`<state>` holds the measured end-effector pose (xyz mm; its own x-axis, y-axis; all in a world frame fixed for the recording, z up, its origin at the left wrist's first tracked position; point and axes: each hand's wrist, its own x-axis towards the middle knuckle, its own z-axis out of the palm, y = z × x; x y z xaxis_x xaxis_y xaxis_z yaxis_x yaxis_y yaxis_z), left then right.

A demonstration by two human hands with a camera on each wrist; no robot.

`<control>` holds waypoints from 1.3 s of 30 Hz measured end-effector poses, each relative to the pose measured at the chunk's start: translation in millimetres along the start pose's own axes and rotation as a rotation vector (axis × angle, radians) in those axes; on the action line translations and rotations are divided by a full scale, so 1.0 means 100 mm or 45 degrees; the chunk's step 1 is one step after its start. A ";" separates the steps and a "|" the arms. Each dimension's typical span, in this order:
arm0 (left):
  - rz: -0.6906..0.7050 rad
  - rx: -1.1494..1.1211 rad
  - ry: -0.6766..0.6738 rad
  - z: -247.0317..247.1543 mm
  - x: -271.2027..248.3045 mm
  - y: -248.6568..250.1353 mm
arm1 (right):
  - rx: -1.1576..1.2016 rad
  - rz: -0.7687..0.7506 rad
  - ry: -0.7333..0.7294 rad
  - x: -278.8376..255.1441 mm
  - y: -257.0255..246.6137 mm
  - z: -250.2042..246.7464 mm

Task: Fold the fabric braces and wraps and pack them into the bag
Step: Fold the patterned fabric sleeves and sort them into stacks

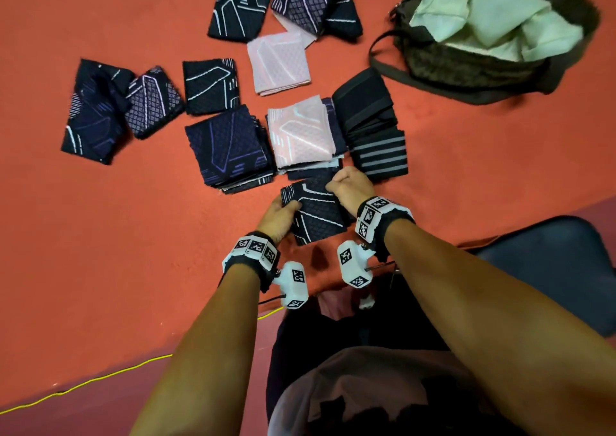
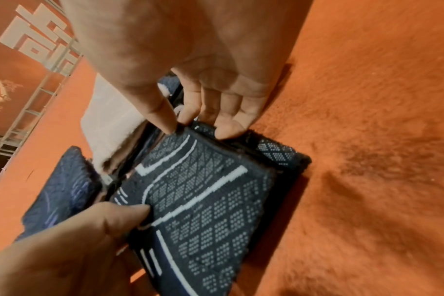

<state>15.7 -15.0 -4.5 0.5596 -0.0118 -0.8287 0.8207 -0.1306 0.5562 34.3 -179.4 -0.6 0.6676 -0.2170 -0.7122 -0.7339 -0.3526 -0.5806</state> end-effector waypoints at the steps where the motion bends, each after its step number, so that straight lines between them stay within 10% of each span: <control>1: -0.001 0.011 0.004 0.04 0.04 -0.02 | -0.002 0.003 0.015 0.01 0.02 -0.02; 39: 0.130 0.649 0.210 -0.02 0.44 -0.03 | -0.470 -0.236 -0.176 0.08 -0.04 0.13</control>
<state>38.1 -13.3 -42.0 0.6780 0.1007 -0.7281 0.6245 -0.6013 0.4984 41.2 -168.0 -9.1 0.7423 -0.0041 -0.6701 -0.4925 -0.6815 -0.5414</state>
